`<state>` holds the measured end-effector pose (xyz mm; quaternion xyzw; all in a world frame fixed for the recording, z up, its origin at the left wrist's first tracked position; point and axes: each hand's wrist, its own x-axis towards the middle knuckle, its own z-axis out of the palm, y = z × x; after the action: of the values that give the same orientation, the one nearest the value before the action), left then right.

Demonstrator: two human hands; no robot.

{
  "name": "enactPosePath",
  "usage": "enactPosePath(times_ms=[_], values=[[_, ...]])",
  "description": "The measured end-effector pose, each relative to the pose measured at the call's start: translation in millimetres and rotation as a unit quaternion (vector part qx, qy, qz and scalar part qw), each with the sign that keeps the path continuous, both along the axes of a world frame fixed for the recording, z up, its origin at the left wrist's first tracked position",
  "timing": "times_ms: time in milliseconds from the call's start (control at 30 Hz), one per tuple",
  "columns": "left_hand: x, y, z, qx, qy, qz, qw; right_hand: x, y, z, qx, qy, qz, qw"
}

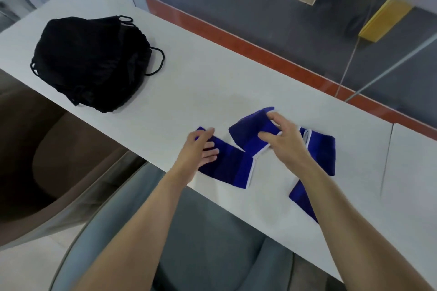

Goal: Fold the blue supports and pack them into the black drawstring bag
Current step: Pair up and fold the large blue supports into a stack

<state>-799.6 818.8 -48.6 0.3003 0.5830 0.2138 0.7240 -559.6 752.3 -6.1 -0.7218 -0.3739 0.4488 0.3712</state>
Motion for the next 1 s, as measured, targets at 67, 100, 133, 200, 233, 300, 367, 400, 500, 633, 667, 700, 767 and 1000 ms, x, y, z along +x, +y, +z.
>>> enactPosePath(times_ms=[67, 100, 133, 200, 233, 300, 367, 400, 500, 633, 667, 700, 767, 1000], values=[[5, -5, 6, -0.165, -0.153, 0.083, 0.971, -3, -20, 26, -0.002, 0.026, 0.056, 0.998], [5, -11, 7, -0.198, -0.201, 0.095, 0.955, -4, -30, 36, -0.008, 0.029, 0.078, 0.997], [3, -16, 7, -0.198, -0.233, 0.092, 0.948, -5, -39, 45, -0.018, 0.028, 0.094, 0.995], [-3, -21, 5, -0.16, -0.248, 0.102, 0.95, -6, -53, 54, -0.046, 0.031, 0.104, 0.993], [-7, -21, 3, -0.143, -0.251, 0.121, 0.95, -6, -58, 54, -0.062, 0.03, 0.1, 0.993], [-20, -16, 2, -0.094, -0.242, 0.118, 0.959, -6, -63, 43, -0.098, -0.003, 0.074, 0.992], [-35, -7, 3, -0.004, -0.109, 0.067, 0.992, -12, -61, 24, -0.132, -0.047, 0.015, 0.99], [-42, -2, 1, 0.048, -0.007, 0.032, 0.998, -16, -59, 13, -0.143, -0.053, -0.011, 0.988], [-58, 10, -9, 0.145, 0.188, -0.038, 0.971, -34, -52, -22, -0.148, -0.06, -0.037, 0.987], [-61, 18, -21, 0.185, 0.267, -0.099, 0.941, -49, -48, -45, -0.147, -0.119, -0.048, 0.981], [-61, 21, -24, 0.196, 0.284, -0.118, 0.931, -50, -48, -49, -0.145, -0.129, -0.053, 0.98], [-60, 22, -26, 0.205, 0.296, -0.131, 0.924, -51, -47, -53, -0.144, -0.14, -0.053, 0.978], [-57, 26, -30, 0.22, 0.311, -0.14, 0.914, -49, -46, -58, -0.141, -0.159, -0.049, 0.976], [-51, 36, -33, 0.246, 0.304, -0.13, 0.911, -46, -40, -68, -0.113, -0.206, -0.04, 0.971]])
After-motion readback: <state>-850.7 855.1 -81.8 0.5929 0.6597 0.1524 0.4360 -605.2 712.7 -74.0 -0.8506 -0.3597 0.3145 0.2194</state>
